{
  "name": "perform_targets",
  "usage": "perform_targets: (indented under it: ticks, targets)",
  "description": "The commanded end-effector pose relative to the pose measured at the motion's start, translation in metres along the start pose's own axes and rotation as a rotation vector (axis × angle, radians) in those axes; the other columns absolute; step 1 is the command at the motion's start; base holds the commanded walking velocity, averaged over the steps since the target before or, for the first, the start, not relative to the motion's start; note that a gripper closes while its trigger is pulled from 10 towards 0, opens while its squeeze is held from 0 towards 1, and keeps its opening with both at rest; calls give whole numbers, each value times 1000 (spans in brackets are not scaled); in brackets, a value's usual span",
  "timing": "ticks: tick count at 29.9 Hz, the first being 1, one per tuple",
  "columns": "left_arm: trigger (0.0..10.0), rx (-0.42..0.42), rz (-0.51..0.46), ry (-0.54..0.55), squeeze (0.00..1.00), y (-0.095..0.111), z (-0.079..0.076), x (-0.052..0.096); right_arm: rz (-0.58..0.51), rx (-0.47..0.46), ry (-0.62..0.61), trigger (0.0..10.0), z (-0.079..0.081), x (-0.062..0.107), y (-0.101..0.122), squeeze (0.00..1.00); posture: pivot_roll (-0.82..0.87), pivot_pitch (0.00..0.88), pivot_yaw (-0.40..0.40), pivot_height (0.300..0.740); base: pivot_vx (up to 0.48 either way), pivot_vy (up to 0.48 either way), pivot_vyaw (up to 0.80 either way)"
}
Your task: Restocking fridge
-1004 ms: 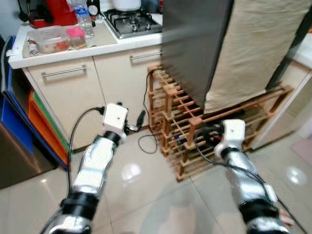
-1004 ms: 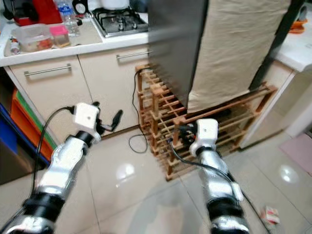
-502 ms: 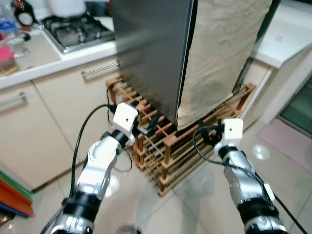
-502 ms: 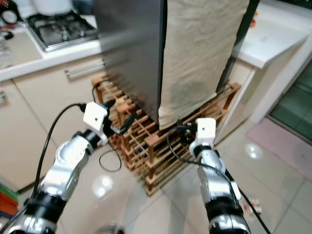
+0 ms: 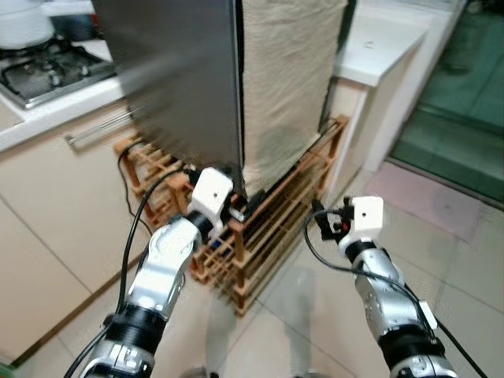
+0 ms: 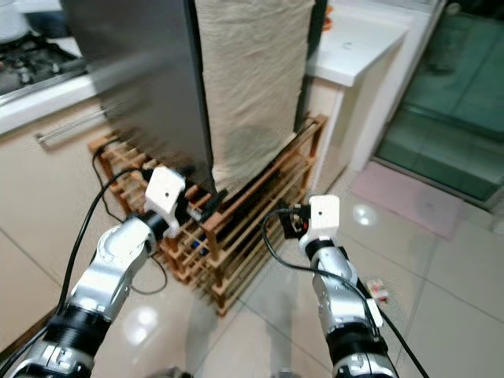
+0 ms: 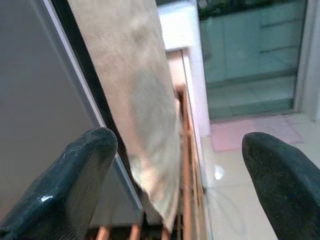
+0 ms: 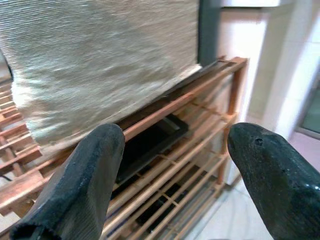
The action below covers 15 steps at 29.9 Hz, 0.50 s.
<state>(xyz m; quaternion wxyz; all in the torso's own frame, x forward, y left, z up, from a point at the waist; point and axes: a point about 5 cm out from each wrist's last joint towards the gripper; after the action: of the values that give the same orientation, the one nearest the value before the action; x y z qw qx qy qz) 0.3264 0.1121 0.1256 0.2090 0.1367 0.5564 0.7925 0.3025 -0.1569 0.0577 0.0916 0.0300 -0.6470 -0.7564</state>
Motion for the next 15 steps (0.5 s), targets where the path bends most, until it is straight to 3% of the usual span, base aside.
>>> perform_targets:
  ticks: [1,7,10,15]
  targets:
    - [10000,32,3,55,0,2,9,-2,-27,8,-2,10000,-1,0,5,0,-4,0,26,740,0,0,0]
    - [10000,110,-65,123,0,11,19,-3,-160,41,-50,10000,-5,4,24,0,-12,0,26,740,287,278,0]
    - [10000,107,-61,110,0,12,15,-4,-206,74,-63,10000,-6,6,32,0,-15,0,25,740,345,333,0]
    - [10000,101,-30,69,0,9,2,-10,-183,80,-36,10000,-1,9,28,0,-22,0,21,740,381,242,0]
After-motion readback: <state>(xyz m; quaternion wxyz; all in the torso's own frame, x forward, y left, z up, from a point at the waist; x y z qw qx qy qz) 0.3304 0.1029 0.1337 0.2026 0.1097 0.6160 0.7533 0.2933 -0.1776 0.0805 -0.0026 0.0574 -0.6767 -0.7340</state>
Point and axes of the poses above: a point about 5 cm out from each wrist's last joint towards the gripper, its own x axis pointing back from the gripper into the wrist, its own y axis along the axis of the wrist's last joint, z = x × y, and after that the axes turned 6 degrees about -x, right-handed
